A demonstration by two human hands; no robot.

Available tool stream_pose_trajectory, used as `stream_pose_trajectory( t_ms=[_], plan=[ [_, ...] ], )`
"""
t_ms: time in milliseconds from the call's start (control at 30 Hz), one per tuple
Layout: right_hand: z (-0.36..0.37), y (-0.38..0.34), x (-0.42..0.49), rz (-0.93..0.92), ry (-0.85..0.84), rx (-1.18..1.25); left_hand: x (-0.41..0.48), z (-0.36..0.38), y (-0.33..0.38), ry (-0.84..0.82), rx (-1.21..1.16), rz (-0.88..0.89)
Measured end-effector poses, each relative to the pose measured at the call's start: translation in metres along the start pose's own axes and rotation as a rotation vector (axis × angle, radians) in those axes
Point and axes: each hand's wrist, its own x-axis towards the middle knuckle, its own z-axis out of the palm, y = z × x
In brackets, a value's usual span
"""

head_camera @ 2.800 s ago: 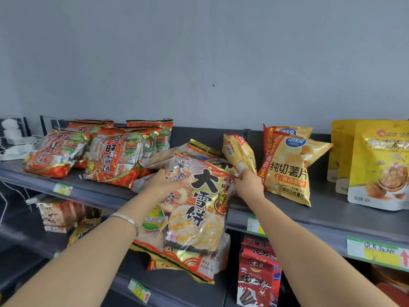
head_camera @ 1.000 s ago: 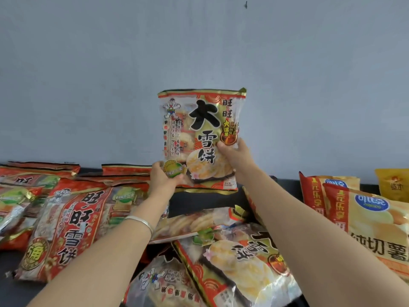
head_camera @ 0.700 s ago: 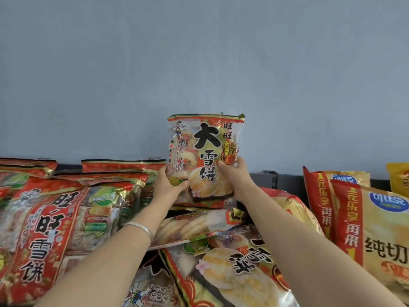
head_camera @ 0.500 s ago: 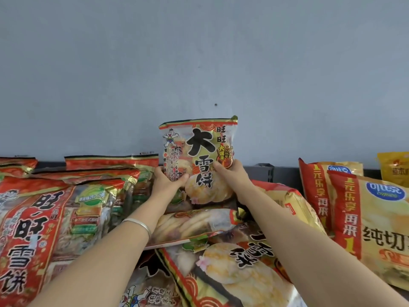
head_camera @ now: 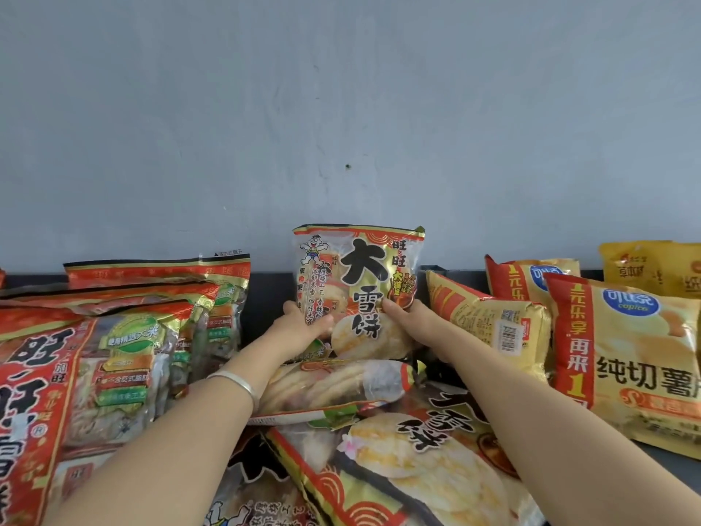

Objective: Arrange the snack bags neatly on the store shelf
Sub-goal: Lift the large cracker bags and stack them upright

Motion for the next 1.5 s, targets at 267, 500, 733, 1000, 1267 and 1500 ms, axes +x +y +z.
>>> stream_pose_trajectory(
  t_ms=[267, 500, 733, 1000, 1267, 1500],
  plan=[
    [0.008, 0.011, -0.018, 0.147, -0.025, -0.426, -0.003, 0.008, -0.017, -0.007, 0.337, -0.064],
    [0.01, -0.002, -0.015, 0.085, 0.09, -0.396, 0.004, 0.0, -0.014, -0.046, 0.293, -0.098],
    [0.006, -0.029, -0.04, 0.013, -0.03, -0.58, -0.003, -0.006, -0.011, -0.033, 0.374, -0.068],
    [0.018, -0.033, -0.055, 0.096, -0.007, -0.554, -0.036, -0.021, 0.0, 0.025, 0.479, 0.209],
    [0.016, -0.023, -0.062, 0.204, 0.166, -0.176, -0.072, -0.024, -0.006, -0.299, 0.018, 0.563],
    [0.019, -0.029, -0.07, 0.243, 0.2, -0.001, -0.086, -0.028, -0.004, -0.522, 0.22, 0.614]
  ],
)
